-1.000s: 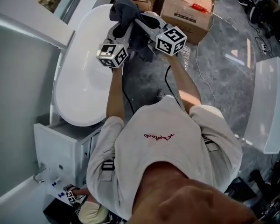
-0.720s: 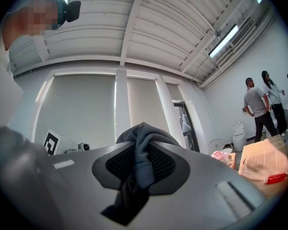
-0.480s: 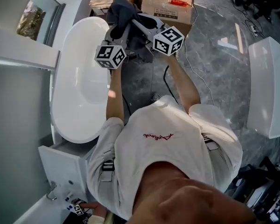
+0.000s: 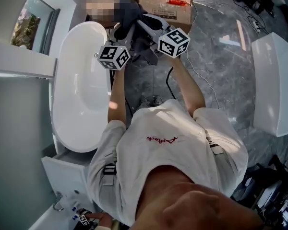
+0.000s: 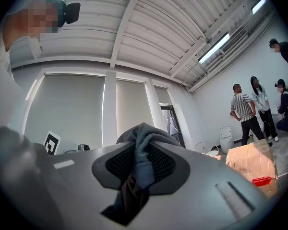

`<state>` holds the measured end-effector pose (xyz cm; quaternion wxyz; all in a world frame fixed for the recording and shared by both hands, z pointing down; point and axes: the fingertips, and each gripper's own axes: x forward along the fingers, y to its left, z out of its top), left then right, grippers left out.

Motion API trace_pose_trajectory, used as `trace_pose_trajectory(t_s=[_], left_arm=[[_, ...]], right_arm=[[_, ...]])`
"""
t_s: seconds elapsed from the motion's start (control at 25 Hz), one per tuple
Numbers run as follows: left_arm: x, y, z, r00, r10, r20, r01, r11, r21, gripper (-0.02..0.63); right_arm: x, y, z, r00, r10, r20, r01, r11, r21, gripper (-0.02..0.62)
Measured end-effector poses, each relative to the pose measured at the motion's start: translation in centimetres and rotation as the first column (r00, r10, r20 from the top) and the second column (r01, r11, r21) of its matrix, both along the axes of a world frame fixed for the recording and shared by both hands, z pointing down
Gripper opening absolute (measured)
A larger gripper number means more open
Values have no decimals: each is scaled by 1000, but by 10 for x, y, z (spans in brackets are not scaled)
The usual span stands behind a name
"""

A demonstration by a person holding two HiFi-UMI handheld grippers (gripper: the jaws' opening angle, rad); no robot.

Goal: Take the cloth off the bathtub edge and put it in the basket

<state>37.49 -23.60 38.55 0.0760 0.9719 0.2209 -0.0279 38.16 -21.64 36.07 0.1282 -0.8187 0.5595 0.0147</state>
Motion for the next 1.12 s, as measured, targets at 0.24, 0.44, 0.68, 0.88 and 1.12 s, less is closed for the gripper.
trace_pose_trajectory(t_s=[0.24, 0.44, 0.68, 0.88, 1.12], left_arm=[[8, -10, -3, 1000, 26, -1, -26, 1000, 5, 78], [11, -25, -7, 999, 35, -11, -35, 999, 4, 78], [11, -51, -7, 999, 51, -8, -51, 999, -5, 78], [11, -68, -4, 997, 74, -6, -74, 997, -21, 78], [6, -84, -3, 997, 77, -15, -77, 997, -28, 78]], right_arm=[[8, -10, -2, 1000, 30, 6, -30, 999, 12, 78], [11, -24, -7, 999, 42, -5, -42, 999, 14, 78], [10, -50, -7, 998, 57, -1, -57, 998, 4, 78], [10, -68, -4, 997, 80, 4, -80, 997, -5, 78], [5, -84, -3, 996, 87, -4, -87, 996, -9, 78]])
